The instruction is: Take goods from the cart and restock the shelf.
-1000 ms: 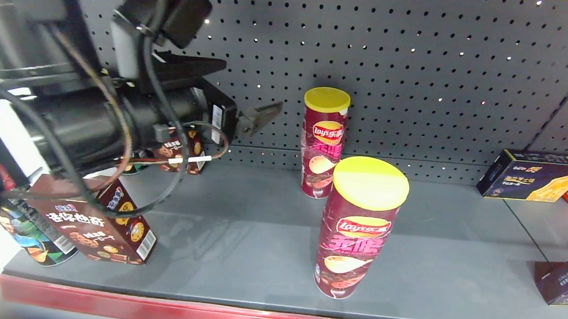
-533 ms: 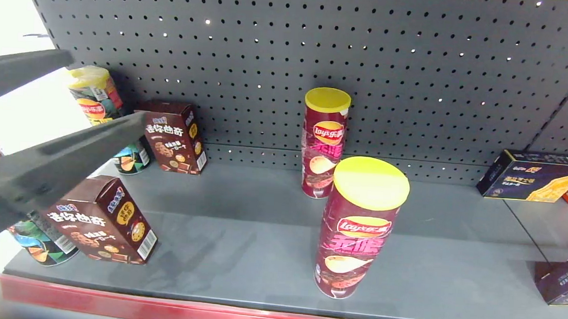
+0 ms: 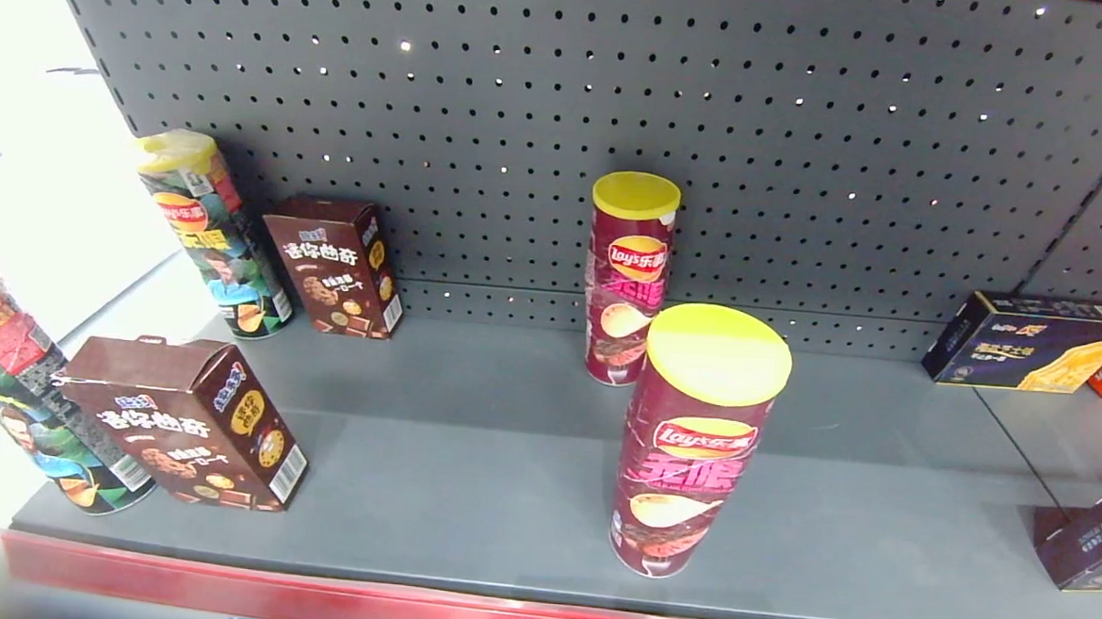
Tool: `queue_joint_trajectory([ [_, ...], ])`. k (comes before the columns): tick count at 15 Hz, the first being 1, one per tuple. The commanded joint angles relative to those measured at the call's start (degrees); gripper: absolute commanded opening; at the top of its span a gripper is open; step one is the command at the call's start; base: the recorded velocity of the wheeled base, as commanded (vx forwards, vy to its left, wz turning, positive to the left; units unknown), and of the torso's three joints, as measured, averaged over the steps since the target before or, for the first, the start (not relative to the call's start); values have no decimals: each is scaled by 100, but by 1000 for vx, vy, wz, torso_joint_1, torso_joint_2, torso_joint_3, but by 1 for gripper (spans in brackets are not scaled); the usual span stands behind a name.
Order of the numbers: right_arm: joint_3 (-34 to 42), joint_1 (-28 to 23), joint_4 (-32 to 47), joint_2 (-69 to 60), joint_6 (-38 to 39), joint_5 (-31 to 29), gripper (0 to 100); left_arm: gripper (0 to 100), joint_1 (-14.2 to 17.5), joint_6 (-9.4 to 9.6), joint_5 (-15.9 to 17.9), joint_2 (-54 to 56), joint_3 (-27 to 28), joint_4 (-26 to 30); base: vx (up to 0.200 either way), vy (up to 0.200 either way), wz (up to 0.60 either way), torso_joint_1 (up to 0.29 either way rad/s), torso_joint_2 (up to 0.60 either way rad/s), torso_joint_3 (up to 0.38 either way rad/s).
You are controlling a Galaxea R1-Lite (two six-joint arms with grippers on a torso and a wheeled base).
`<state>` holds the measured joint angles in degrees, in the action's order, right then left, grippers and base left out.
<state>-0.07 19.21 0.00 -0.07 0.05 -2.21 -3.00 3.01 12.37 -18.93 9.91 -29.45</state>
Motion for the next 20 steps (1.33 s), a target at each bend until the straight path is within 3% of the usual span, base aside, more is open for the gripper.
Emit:
queue_joint_trajectory([
  [1, -1, 4, 0, 7, 4, 1, 100, 100, 854, -213, 494, 1383, -991, 177, 0, 0, 0, 0, 0, 0],
  [6, 7, 4, 0, 7, 4, 1, 100, 100, 854, -73, 520, 1366, -991, 1003, 0, 0, 0, 0, 0, 0],
  [7, -1, 4, 0, 7, 4, 1, 100, 100, 854, 130, 503, 1357, -991, 1012, 0, 0, 0, 0, 0, 0],
  [8, -1, 4, 0, 7, 4, 1, 100, 100, 854, 156, 520, 1366, -991, 994, 0, 0, 0, 0, 0, 0],
  [9, 7, 4, 0, 7, 4, 1, 100, 100, 854, 657, 547, 1366, -991, 1750, 0, 0, 0, 0, 0, 0],
  [11, 7, 4, 0, 7, -5, 1, 100, 100, 862, 1501, 213, 1357, -991, 2198, 0, 0, 0, 0, 0, 0],
  [12, 7, 4, 0, 7, 4, 1, 100, 100, 854, 1580, 90, 1357, -991, 2260, 0, 0, 0, 0, 0, 0],
  [13, -1, 4, 0, 7, 4, 1, 100, 100, 862, 1527, 55, 1357, -991, 2559, 0, 0, 0, 0, 0, 0],
  [15, -1, 4, 0, 7, 4, 1, 100, 100, 854, 982, 125, 1357, -991, 2532, 0, 0, 0, 0, 0, 0],
  [16, 7, 4, 0, 7, 4, 1, 100, 100, 854, 200, 186, 1357, -991, 2541, 0, 0, 0, 0, 0, 0],
  [17, 7, 4, 0, 7, 4, 1, 100, 100, 845, -55, 204, 1357, -991, 2541, 0, 0, 0, 0, 0, 0],
  [19, -1, 4, 0, 7, -5, 27, 100, 100, 845, -363, 186, 1357, -991, 2550, 0, 0, 0, 0, 0, 0],
  [20, -1, 171, 18, 7, -14, 71, 100, 100, 845, -855, 195, 1357, -991, 2541, 0, 0, 0, 0, 0, 0],
])
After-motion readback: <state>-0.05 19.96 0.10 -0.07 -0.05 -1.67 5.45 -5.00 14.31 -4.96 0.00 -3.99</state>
